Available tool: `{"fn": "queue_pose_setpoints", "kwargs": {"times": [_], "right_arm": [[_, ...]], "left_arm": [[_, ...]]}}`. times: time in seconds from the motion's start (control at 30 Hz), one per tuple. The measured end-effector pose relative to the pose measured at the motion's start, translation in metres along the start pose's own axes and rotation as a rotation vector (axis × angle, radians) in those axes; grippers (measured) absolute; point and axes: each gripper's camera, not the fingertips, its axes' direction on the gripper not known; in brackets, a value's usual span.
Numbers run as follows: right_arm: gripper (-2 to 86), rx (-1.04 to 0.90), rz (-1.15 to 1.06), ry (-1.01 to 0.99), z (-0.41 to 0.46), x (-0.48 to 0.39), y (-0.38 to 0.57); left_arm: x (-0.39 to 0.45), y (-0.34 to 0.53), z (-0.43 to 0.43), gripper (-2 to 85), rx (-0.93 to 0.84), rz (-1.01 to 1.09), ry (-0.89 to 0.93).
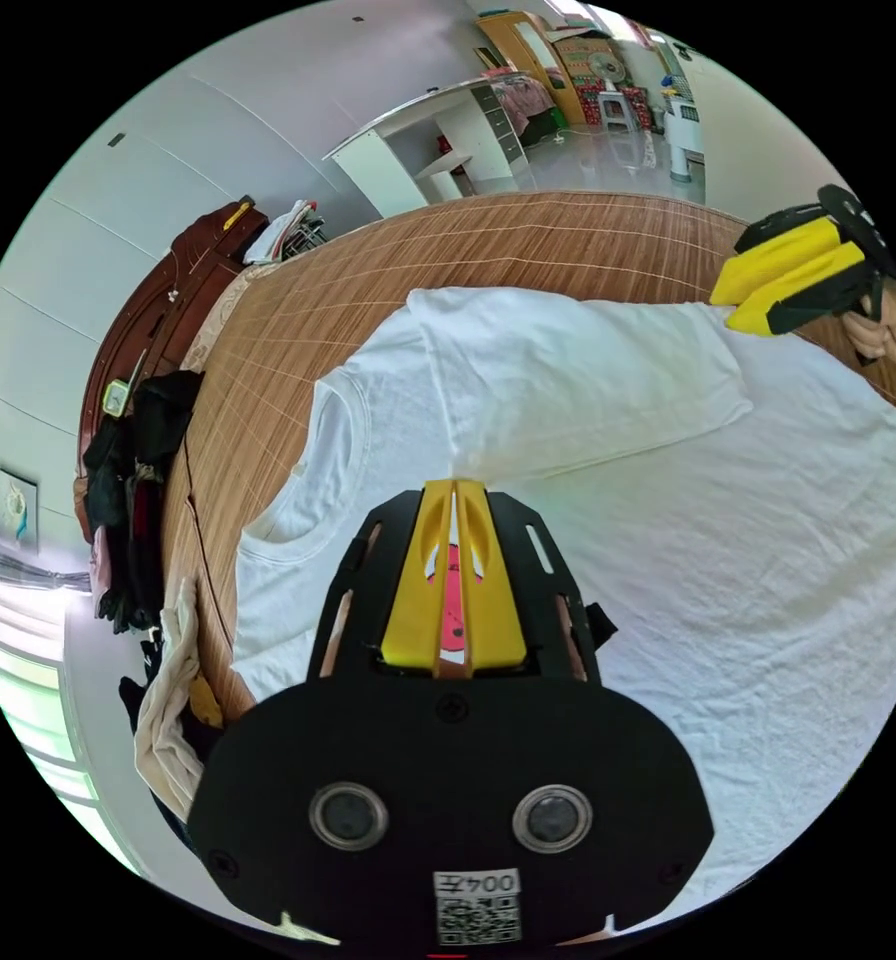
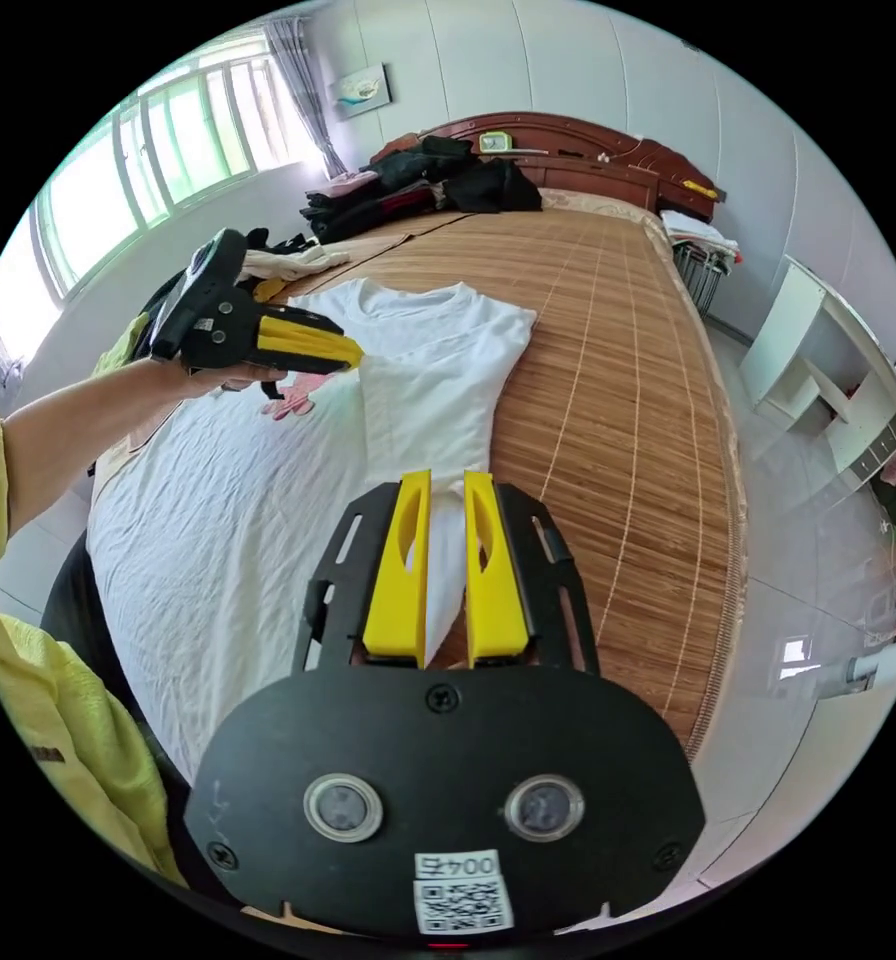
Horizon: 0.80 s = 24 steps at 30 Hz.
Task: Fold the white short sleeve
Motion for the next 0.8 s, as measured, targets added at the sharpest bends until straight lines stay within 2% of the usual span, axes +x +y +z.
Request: {"fn": "queue_pose_setpoints", "kwargs": {"times": [0.07, 0.2, 0.37, 0.53, 0.63, 0.67, 0.73, 0.8], "right_arm": [[5.4, -0.118, 0.017, 0.069, 0.016, 0.005, -0.003], [4.1, -0.144, 0.051, 0.046, 0.018, 0.015, -0.005], [3.8, -0.149, 0.066, 0.026, 0.019, 0.022, -0.006], [3.9, -0.148, 0.064, 0.029, 0.02, 0.025, -0.008], [3.8, -0.146, 0.071, 0.017, 0.02, 0.028, -0.008], [3.9, -0.144, 0.078, 0.011, 0.02, 0.03, -0.008], [3.9, -0.143, 0.081, 0.007, 0.021, 0.032, -0.007], [3.9, -0.143, 0.081, 0.01, 0.021, 0.032, -0.007]], "left_arm": [[0.006, -0.004, -0.014, 1.0, 0.031, 0.021, -0.085], [0.032, -0.002, -0.007, 1.2, -0.014, 0.155, -0.207], [0.06, 0.007, 0.004, 3.1, -0.076, 0.226, -0.17], [0.041, 0.014, -0.021, 6.8, -0.102, 0.128, -0.143], [0.026, 0.011, -0.049, 7.1, -0.054, 0.004, -0.035], [0.03, 0.006, -0.073, 6.9, 0.039, -0.008, 0.073], [0.062, -0.013, -0.108, 7.4, 0.132, 0.034, 0.206], [0.093, -0.028, -0.121, 7.9, 0.146, 0.104, 0.236]]}}
